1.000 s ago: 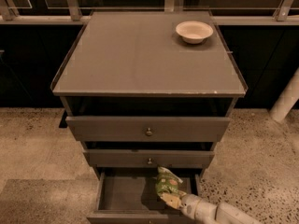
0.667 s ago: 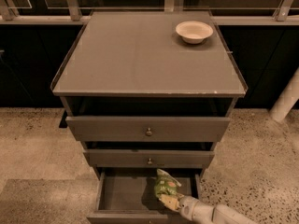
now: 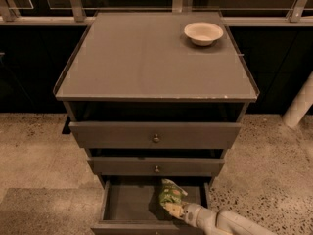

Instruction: Place green jalapeno chip bag into bottom drawer

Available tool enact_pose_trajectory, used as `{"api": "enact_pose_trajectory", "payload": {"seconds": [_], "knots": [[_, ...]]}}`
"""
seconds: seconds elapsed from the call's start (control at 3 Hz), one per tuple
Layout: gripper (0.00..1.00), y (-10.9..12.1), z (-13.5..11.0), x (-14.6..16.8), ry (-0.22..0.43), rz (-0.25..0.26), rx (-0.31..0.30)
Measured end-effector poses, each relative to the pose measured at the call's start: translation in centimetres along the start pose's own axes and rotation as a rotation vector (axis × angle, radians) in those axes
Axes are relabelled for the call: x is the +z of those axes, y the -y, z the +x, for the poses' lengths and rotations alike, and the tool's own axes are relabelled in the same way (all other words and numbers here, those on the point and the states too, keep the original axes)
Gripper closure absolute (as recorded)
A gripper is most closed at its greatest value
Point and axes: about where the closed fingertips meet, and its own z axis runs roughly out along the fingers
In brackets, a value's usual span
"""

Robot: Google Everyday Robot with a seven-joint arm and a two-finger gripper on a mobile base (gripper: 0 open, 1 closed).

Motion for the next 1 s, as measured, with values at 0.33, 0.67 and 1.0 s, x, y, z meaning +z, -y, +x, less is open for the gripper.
{"api": "enact_pose_trajectory", "payload": {"seconds": [0.33, 0.67, 1.0], "knots": [[1.0, 1.2, -0.1, 0.9, -0.011, 0.036, 0.001], [1.0, 2.4, 0.1, 1.6, -0.017, 0.076, 0.012], [1.0, 3.3, 0.4, 1.8, -0.02, 0.107, 0.026]]}}
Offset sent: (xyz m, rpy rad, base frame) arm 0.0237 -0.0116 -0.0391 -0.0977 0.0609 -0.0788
